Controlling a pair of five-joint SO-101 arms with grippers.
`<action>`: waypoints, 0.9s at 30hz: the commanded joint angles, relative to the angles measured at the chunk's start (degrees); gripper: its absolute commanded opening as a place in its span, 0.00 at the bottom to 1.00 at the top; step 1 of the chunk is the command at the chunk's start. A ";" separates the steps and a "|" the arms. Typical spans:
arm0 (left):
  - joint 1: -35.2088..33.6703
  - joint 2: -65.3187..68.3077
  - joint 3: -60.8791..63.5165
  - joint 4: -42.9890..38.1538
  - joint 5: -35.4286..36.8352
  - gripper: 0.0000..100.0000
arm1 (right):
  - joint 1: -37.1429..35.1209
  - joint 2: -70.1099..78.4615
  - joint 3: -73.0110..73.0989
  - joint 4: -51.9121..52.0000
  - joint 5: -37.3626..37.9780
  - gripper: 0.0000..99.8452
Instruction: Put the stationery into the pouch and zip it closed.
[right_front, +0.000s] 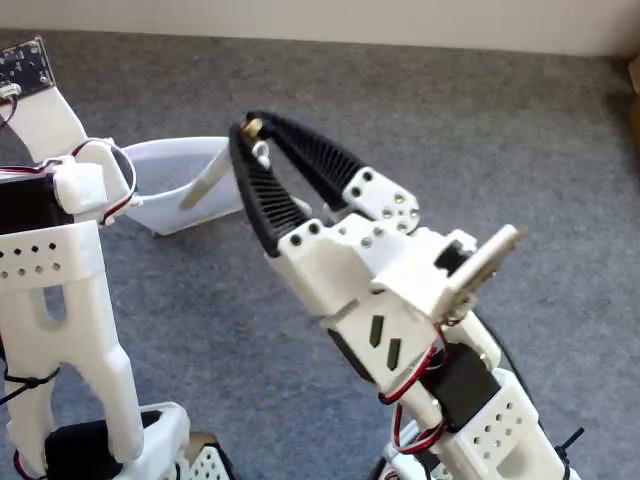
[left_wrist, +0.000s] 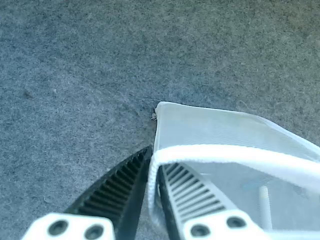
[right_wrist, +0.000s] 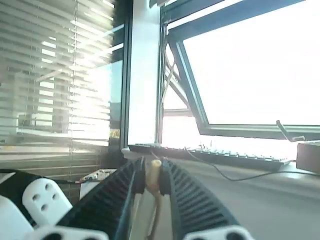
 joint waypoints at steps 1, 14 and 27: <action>-0.75 0.57 0.48 -1.14 0.70 0.01 | 2.51 2.51 -3.38 -5.23 0.62 0.00; -0.75 0.57 0.48 -1.14 0.70 0.01 | 7.43 15.78 -3.30 -15.43 0.62 0.00; -0.75 0.57 0.48 -1.14 0.70 0.01 | 5.76 15.87 4.70 -15.43 0.70 0.00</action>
